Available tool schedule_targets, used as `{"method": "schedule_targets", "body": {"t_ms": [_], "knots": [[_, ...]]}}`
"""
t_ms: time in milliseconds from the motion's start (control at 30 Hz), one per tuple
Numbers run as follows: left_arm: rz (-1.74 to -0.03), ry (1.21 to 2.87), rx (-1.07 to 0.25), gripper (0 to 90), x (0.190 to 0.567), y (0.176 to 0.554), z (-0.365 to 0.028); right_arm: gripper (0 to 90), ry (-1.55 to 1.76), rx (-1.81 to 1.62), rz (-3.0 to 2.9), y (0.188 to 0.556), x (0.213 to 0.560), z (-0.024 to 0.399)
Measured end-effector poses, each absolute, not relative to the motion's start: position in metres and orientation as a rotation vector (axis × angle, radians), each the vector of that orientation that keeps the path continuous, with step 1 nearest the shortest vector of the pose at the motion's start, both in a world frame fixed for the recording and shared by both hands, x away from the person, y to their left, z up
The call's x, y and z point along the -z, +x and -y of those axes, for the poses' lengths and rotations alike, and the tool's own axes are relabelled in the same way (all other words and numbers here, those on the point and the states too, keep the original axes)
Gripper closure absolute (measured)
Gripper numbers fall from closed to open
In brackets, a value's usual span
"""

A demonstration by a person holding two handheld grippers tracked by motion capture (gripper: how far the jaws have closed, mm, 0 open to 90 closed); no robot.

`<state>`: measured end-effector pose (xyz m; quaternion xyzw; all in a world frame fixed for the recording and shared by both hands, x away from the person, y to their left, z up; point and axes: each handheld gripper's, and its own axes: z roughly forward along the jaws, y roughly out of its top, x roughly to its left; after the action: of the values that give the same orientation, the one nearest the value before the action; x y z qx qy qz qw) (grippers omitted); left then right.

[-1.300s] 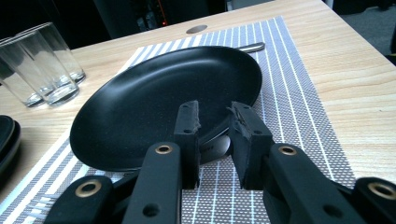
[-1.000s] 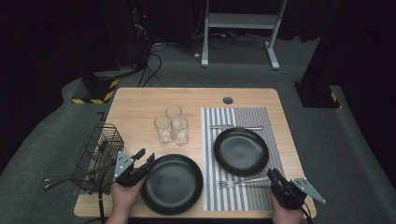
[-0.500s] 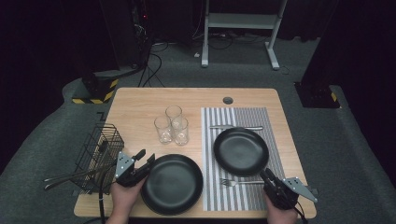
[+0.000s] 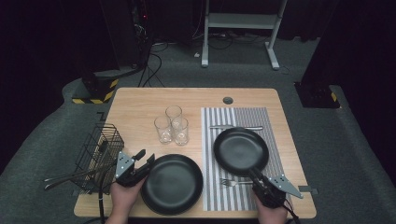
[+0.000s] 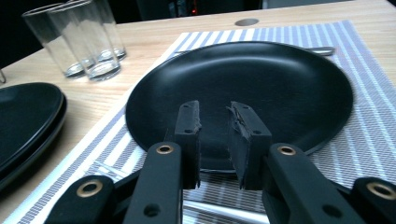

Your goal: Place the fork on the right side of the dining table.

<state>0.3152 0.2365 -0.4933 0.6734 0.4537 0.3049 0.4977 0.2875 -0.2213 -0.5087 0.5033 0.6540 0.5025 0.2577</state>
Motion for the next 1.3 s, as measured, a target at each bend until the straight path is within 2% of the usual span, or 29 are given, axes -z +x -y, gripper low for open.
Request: {"method": "schedule_targets", "body": {"t_ms": [867, 1300], "knots": [[-1.085, 1.713, -0.743, 50.9, 0.494, 0.315, -0.231, 74.3, 1.231, -1.375, -1.937, 0.293, 0.510, 0.168], [-1.083, 1.713, -0.764, 52.6, 0.495, 0.312, -0.231, 75.2, 1.205, -1.355, -1.964, 0.297, 0.509, 0.155]]}}
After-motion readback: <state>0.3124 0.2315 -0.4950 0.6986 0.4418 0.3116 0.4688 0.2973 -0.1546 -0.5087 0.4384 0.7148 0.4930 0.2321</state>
